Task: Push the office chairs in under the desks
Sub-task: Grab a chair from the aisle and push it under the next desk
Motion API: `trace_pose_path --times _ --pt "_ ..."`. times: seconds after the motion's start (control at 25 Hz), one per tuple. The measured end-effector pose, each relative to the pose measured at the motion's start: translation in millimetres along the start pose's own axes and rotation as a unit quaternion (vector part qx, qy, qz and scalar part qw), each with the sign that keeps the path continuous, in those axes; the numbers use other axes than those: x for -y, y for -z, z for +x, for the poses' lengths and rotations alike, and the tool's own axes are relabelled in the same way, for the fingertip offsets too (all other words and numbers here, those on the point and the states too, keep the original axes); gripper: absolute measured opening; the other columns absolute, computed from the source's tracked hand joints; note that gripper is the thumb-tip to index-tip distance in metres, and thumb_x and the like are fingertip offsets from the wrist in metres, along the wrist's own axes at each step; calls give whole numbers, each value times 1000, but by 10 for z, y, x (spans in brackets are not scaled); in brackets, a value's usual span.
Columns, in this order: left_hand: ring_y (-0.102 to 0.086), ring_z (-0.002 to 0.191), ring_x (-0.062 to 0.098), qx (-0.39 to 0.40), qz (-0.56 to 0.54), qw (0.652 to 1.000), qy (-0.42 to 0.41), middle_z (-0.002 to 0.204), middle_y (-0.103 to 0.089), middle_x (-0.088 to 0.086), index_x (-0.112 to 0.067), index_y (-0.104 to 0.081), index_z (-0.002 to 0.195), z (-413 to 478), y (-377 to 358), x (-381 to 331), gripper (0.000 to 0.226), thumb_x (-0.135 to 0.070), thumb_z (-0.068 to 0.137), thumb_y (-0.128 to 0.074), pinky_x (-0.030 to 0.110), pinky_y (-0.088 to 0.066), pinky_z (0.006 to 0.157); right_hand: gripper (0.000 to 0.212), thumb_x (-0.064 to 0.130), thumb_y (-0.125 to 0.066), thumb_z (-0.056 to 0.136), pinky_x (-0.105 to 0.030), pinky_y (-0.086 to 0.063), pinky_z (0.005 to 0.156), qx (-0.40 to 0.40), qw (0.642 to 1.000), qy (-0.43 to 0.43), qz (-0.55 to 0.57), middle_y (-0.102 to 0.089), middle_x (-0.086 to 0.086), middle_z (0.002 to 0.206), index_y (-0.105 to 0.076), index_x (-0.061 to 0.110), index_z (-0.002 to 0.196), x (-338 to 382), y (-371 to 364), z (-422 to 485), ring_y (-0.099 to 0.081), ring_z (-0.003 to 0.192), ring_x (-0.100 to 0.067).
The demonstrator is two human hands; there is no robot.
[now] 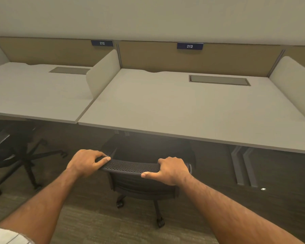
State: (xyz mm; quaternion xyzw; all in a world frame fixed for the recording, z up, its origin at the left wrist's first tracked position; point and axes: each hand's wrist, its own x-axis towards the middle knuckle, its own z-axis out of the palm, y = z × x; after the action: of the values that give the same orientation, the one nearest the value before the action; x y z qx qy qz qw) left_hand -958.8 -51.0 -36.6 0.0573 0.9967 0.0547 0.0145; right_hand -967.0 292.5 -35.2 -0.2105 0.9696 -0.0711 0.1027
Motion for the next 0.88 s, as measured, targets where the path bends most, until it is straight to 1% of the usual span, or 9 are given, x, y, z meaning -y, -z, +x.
trace_pose_path --times 0.16,0.28,0.32,0.4,0.48,0.56,0.68,0.76,0.88 --pt "-69 91 11 -12 5 1000 -9 102 -78 -14 -36 -77 108 114 -44 96 77 -80 83 -19 32 -50 75 94 110 -17 55 -32 -28 49 -14 1000 -9 3 -59 5 67 -51 23 72 -2 -41 120 -51 60 -12" --pt "-69 93 11 -3 -5 1000 -25 104 -77 -13 -35 -77 111 170 -31 189 78 -79 84 -19 33 -54 79 101 110 -17 55 -33 -33 53 -15 999 -35 6 -61 5 70 -58 21 80 46 -70 179 -57 65 -15" --pt "-68 96 10 2 -7 999 -32 108 -77 -13 -34 -75 114 184 -27 228 77 -78 86 -20 34 -54 82 103 110 -17 57 -35 -39 59 -21 999 -39 4 -64 5 76 -61 21 86 76 -69 190 -59 71 -17" --pt "-65 112 13 20 -6 999 -40 126 -71 -8 -29 -67 130 209 -14 312 68 -72 94 -28 36 -52 95 111 107 -16 63 -44 -48 86 -36 999 -33 -1 -67 1 105 -63 20 114 137 -81 178 -61 96 -21" --pt "-56 131 18 30 3 998 -59 146 -59 -2 -24 -53 146 224 21 318 69 -69 98 -32 40 -46 108 117 103 -15 67 -50 -36 112 -45 998 -32 -1 -54 -3 141 -47 21 144 155 -97 97 -50 127 -25" --pt "-46 141 19 17 19 994 -102 154 -51 0 -22 -45 151 229 101 224 83 -77 92 -24 42 -40 114 111 98 -18 74 -51 -20 121 -50 998 -44 6 -33 -5 161 -32 25 156 142 -92 -31 -32 146 -27" --pt "-36 148 19 20 31 983 -179 161 -40 1 -25 -36 156 237 232 -172 95 -82 85 -11 42 -34 119 102 93 -15 80 -50 -12 123 -78 993 -86 11 -21 -6 168 -23 29 159 55 -22 -292 -21 152 -26" --pt "-30 151 20 18 42 973 -227 164 -34 1 -25 -31 159 263 255 -524 97 -83 84 -8 43 -30 121 103 93 -12 80 -49 -12 123 -99 989 -113 4 -21 -7 168 -23 29 160 -25 14 -490 -20 152 -26" --pt "-26 153 22 8 42 955 -292 166 -29 2 -26 -26 160 310 192 -1180 97 -85 85 -8 47 -25 123 99 91 -16 84 -49 -12 123 -123 980 -158 -4 -22 -7 168 -22 28 160 -193 -40 -892 -20 152 -25"
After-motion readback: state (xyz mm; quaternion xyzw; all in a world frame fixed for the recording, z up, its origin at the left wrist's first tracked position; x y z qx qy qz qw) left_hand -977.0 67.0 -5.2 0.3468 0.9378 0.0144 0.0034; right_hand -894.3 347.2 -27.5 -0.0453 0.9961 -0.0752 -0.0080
